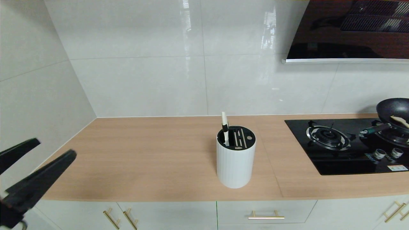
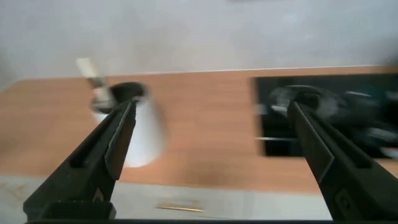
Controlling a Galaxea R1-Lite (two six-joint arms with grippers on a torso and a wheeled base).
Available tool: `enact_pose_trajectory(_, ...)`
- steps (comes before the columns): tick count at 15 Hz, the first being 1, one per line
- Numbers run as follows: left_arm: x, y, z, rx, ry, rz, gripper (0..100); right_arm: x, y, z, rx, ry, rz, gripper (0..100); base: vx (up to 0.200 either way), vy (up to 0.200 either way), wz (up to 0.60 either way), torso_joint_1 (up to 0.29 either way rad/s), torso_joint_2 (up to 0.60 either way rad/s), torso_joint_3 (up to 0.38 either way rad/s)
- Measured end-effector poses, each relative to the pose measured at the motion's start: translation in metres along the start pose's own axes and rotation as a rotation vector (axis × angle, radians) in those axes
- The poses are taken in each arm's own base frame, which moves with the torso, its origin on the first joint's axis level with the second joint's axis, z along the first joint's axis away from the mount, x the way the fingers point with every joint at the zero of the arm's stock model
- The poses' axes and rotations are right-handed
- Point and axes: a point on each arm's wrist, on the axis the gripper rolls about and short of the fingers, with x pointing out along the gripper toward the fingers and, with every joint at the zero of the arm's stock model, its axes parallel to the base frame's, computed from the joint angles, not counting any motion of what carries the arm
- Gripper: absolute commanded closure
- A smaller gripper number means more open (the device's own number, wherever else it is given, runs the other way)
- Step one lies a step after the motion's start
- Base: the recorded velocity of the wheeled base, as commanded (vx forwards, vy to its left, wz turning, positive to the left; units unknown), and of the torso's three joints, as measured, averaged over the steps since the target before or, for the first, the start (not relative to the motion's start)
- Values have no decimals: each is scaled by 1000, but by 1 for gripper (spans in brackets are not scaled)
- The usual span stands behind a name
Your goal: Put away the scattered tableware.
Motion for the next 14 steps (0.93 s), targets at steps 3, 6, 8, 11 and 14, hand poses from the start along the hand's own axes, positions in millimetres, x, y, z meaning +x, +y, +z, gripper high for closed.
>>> enact_pose_trajectory(3,-62,-13,-10,-83,57,19,0,-38,-8,-17,-39,-7,-60,0,0,0,0,0,0,0)
enact_pose_trajectory(6,-107,-23,-23,-103,1,67,0,-54,-10,-18,-29,-91,-84,0,0,0,0,0,0,0)
enact_pose_trajectory(8,-119,-27,-40,-85,-50,125,0,-58,-9,-19,-27,-112,-139,0,0,0,0,0,0,0)
enact_pose_trajectory(11,-121,-22,-67,-20,-65,272,0,-59,-7,-28,-52,-108,-235,0,0,0,0,0,0,0)
enact_pose_trajectory(14,-119,-19,-88,5,-32,279,0,-59,-5,-50,-153,-101,-252,0,0,0,0,0,0,0)
